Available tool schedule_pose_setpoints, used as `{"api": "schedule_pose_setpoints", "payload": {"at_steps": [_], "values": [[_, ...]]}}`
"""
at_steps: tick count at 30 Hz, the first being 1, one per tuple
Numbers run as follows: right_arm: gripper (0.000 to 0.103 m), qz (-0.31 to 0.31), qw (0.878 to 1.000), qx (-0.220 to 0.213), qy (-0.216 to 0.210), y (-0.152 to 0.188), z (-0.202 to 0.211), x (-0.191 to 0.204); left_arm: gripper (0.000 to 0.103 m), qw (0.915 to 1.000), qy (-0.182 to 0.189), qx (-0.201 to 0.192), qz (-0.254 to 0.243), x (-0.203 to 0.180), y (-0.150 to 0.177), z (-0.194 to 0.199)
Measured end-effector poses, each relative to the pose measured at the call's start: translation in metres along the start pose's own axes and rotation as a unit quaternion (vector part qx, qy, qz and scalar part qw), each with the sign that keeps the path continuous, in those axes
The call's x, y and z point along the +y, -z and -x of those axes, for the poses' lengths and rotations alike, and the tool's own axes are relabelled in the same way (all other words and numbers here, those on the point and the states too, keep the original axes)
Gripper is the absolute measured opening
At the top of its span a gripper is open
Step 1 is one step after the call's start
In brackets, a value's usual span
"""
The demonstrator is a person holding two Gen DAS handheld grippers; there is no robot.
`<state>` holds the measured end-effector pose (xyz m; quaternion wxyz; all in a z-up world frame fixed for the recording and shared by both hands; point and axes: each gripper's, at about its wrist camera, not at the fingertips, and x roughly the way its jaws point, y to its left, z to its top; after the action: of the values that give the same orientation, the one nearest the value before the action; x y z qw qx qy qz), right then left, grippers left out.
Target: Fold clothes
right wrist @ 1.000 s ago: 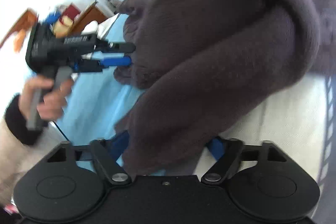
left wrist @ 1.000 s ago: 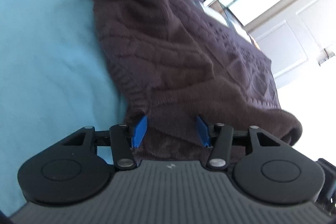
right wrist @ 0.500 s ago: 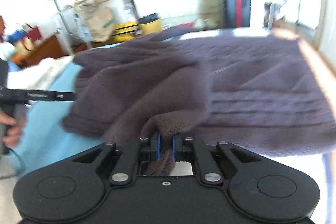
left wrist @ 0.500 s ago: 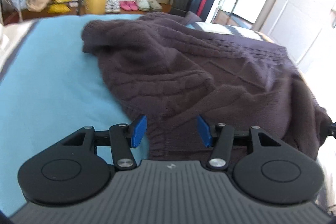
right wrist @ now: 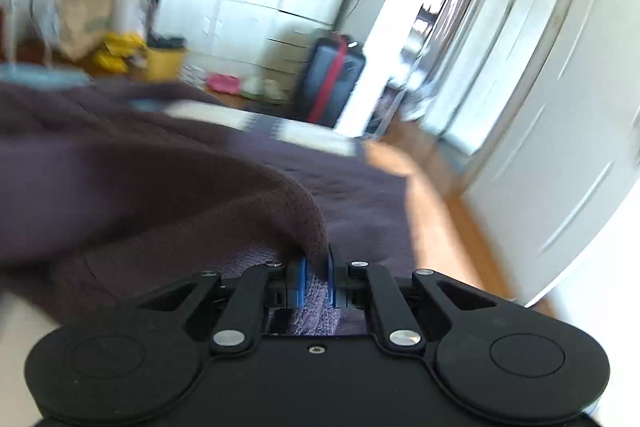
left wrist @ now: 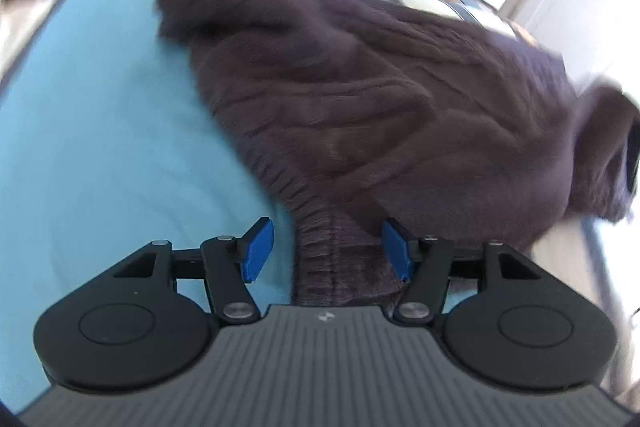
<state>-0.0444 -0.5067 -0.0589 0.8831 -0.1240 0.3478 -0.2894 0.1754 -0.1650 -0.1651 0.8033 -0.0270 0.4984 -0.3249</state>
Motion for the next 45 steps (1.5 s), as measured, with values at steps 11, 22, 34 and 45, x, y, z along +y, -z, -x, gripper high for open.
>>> {"api": "schedule_pose_setpoints", "payload": {"at_steps": [11, 22, 34, 45], "values": [[0.021, 0.077, 0.995, 0.051, 0.042, 0.031, -0.064, 0.000, 0.077, 0.9790, 0.143, 0.028, 0.142, 0.034, 0.003, -0.019], [0.066, -0.240, 0.962, 0.124, -0.041, 0.057, -0.028, -0.104, 0.014, 0.9954, 0.086, 0.010, -0.041, -0.031, 0.013, -0.018], [0.078, -0.504, 0.829, 0.198, -0.139, 0.145, -0.052, -0.145, 0.011, 0.9783, -0.090, -0.164, -0.090, -0.069, 0.017, 0.080], [0.082, -0.428, 0.884, 0.153, -0.110, 0.132, -0.057, -0.132, 0.011, 0.9752, -0.155, -0.158, 0.004, -0.060, 0.073, 0.104]]}}
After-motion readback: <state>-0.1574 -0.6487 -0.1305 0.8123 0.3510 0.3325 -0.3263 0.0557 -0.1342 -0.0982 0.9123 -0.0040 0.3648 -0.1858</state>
